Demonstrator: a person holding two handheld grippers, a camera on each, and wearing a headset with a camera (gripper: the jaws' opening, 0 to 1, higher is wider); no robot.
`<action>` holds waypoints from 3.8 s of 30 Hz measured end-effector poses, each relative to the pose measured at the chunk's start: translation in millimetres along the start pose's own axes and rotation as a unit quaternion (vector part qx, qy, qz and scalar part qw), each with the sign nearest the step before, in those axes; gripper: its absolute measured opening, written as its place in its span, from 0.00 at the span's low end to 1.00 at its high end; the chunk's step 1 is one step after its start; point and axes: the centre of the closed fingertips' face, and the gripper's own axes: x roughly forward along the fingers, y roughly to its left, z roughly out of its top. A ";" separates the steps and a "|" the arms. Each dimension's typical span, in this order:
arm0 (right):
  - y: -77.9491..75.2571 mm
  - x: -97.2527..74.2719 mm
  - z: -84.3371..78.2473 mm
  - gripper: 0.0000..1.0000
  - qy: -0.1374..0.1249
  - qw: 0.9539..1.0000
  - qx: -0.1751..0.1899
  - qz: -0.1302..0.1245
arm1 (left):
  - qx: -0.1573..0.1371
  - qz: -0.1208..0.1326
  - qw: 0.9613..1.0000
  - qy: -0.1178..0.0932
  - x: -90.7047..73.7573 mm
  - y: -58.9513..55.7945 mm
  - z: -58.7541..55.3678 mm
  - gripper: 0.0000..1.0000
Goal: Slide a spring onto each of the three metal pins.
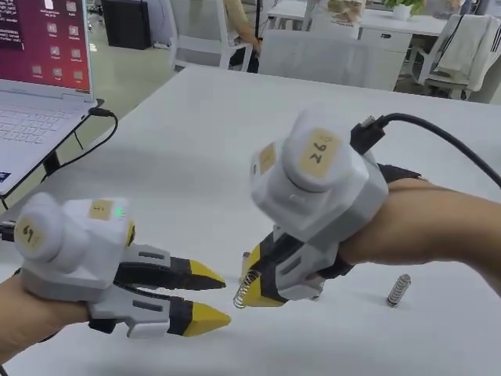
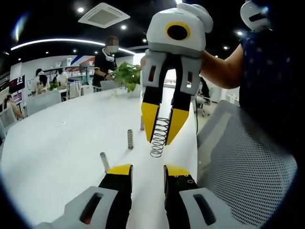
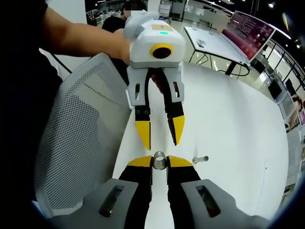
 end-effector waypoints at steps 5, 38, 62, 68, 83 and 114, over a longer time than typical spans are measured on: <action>-3.1 -0.8 -4.1 0.08 0.004 1.000 0.004 -0.003 | -0.010 0.020 1.000 0.003 -4.2 7.9 -8.7 0.24; -32.5 -18.1 -19.2 0.09 0.013 0.999 0.029 -0.034 | -0.052 0.078 0.996 0.010 -18.4 21.2 -31.4 0.59; -77.2 -15.1 -14.2 0.09 0.033 0.998 0.032 -0.052 | -0.047 0.089 0.995 0.026 -18.4 22.5 -38.4 0.78; -80.6 -10.8 -14.0 0.09 0.039 0.998 0.032 -0.049 | -0.048 0.087 0.995 0.027 -18.3 20.1 -39.0 0.79; -89.9 13.8 -16.8 0.09 0.057 0.997 0.036 -0.029 | -0.051 0.088 0.994 0.026 -19.6 14.1 -36.9 0.81; -95.3 40.9 -31.7 0.09 0.081 0.996 0.044 -0.015 | -0.057 0.090 0.994 0.028 -25.7 13.6 -42.6 0.77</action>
